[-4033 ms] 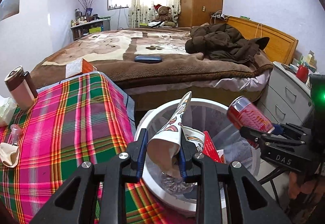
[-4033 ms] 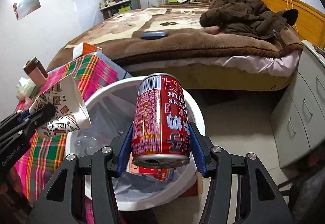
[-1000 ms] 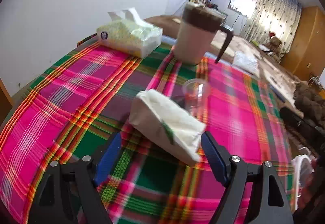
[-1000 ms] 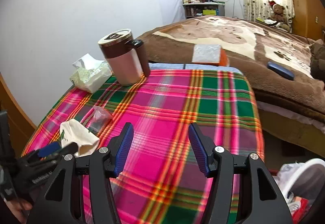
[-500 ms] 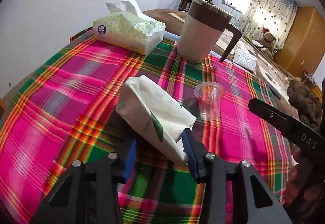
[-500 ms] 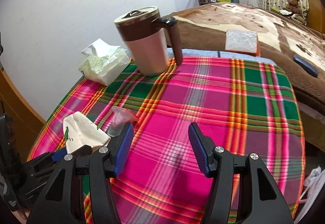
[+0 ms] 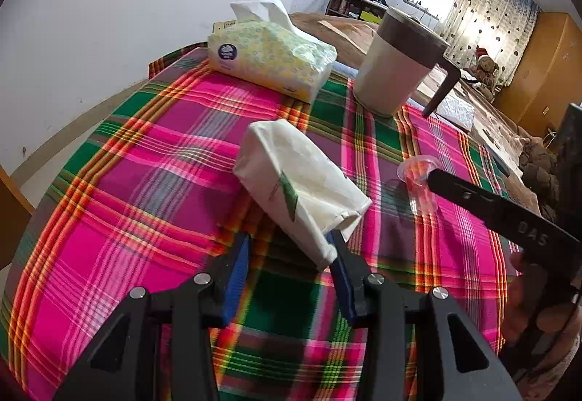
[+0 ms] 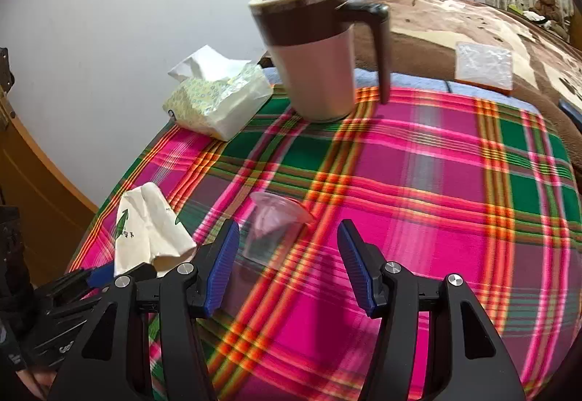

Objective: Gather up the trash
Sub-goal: 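Grasp the white leaf-print paper bag with the left tool while the right tool grasps the clear plastic cup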

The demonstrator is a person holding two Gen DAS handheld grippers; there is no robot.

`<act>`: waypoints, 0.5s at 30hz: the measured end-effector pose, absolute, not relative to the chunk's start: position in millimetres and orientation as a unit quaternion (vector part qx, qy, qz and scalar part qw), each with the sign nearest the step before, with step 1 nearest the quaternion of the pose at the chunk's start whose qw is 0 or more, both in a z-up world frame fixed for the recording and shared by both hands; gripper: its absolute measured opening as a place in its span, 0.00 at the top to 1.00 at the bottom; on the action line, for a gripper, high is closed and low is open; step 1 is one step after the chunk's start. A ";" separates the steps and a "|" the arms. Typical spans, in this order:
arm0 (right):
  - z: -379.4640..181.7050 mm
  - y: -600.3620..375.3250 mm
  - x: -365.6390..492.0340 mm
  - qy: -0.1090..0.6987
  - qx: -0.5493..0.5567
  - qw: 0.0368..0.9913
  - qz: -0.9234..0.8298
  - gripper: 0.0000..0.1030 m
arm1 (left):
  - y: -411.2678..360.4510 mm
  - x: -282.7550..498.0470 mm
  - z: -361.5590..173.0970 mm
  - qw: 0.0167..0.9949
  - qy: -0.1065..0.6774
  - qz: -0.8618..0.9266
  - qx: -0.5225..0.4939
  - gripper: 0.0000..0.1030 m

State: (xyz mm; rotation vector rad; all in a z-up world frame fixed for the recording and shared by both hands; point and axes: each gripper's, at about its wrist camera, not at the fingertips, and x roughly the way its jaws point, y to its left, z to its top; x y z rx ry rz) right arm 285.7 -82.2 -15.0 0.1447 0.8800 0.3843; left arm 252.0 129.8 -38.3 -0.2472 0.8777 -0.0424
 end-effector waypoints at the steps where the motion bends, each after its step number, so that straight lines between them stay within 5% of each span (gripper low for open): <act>1: -16.2 -80.4 287.5 0.425 0.070 0.884 0.183 0.44 | 132.3 251.6 -37.5 0.899 0.421 -0.019 -0.123 0.52; 5: -19.4 -75.4 294.5 0.432 0.072 0.881 0.178 0.44 | 140.1 251.0 -33.8 0.901 0.408 -0.023 -0.146 0.27; 10: -23.0 -68.8 298.3 0.434 0.058 0.882 0.174 0.44 | 143.4 260.8 -32.3 0.901 0.400 -0.009 -0.166 0.26; 12: -24.3 -67.8 300.1 0.435 0.057 0.882 0.175 0.55 | 143.2 266.4 -35.5 0.901 0.400 0.001 -0.170 0.27; 15: -26.7 -67.0 302.7 0.435 0.056 0.881 0.177 0.56 | 144.9 275.0 -41.6 0.895 0.408 0.014 -0.181 0.27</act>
